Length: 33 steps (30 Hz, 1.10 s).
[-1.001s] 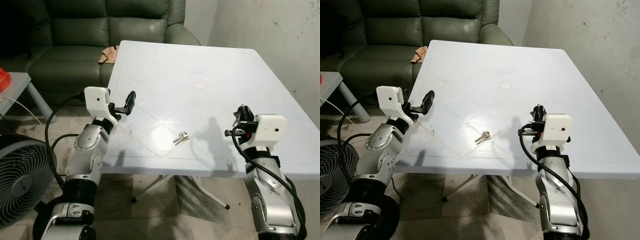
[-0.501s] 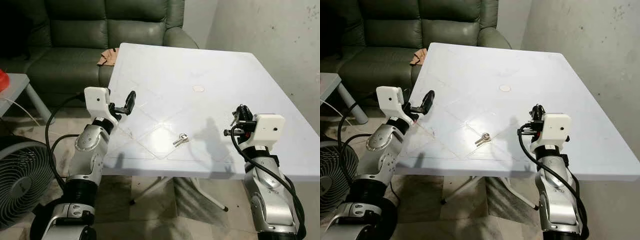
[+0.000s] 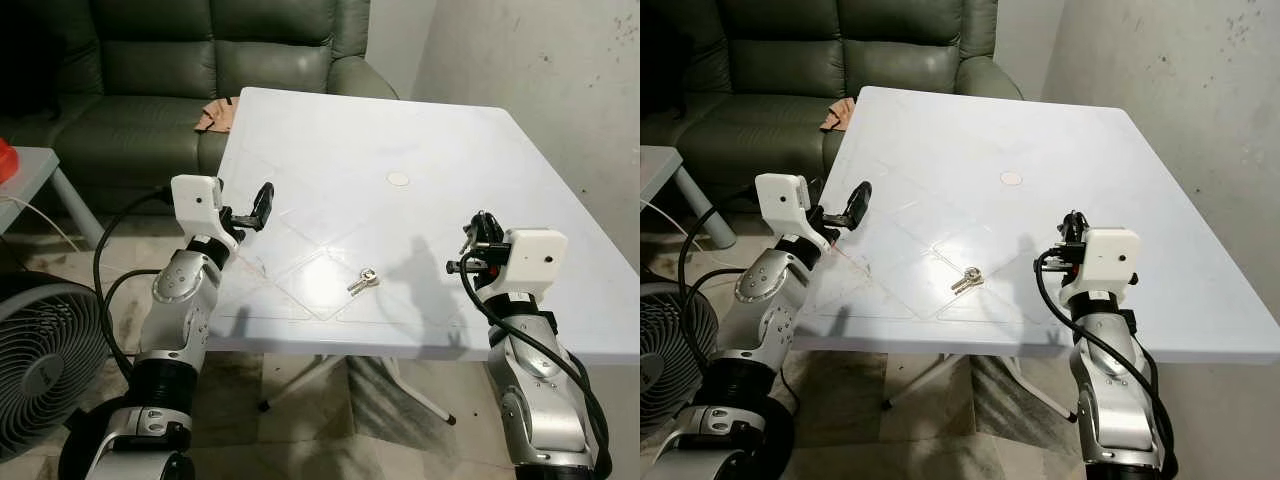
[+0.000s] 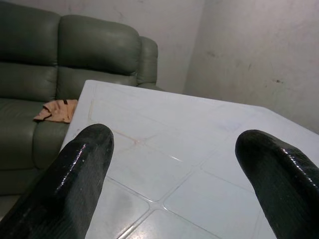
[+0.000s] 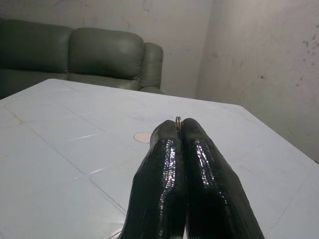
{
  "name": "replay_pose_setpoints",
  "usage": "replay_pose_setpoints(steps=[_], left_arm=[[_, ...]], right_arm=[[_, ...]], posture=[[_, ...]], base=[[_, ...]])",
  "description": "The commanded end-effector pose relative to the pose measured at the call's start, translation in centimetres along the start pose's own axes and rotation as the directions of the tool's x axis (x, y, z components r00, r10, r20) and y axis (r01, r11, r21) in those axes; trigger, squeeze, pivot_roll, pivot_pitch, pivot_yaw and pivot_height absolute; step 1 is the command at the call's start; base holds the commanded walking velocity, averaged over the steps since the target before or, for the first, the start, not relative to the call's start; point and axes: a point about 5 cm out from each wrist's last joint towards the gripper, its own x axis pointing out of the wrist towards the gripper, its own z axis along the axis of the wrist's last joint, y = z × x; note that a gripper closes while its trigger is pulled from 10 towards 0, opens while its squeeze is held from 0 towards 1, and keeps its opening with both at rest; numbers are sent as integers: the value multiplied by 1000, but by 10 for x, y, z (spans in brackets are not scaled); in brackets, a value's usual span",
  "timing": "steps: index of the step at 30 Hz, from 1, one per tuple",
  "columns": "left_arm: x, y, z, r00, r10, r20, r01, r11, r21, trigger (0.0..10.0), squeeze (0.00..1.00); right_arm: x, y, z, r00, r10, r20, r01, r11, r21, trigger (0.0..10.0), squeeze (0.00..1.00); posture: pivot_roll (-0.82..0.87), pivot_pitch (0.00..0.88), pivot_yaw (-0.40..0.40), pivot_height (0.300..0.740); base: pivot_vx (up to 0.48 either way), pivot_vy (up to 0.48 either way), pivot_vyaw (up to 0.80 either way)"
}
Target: Hang keys on a hook
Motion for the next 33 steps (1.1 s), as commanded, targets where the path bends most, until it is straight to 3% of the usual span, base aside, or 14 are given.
replay_pose_setpoints(steps=[1, 8, 16, 33], left_arm=[[-2, 0, 0, 1000, -1, 6, 1, 1000, 8, 10000, 0], [-3, 0, 0, 1000, 1, 7, -1, 1000, 7, 10000, 0], [-3, 1, 1, 1000, 5, 7, -5, 1000, 9, 10000, 0], [-3, 4, -2, 1000, 22, -17, -22, 1000, -15, 10000, 0]], right_arm=[[0, -2, 1, 1000, -1, -5, 1, 1000, -14, 10000, 0], [-2, 2, 5, 999, 29, 35, -29, 1000, 6, 10000, 0], [-3, -2, 1, 1000, 5, -3, -5, 1000, 5, 10000, 0], [-2, 0, 1, 1000, 0, -9, 0, 1000, 9, 10000, 0]], posture=[[-45, 26, -38, 740], [-41, 32, -38, 740], [-41, 36, -36, 740], [-44, 47, -32, 740]], base=[[0, 0, -719], [0, 0, -205], [0, 0, 0], [0, 49, -754]])
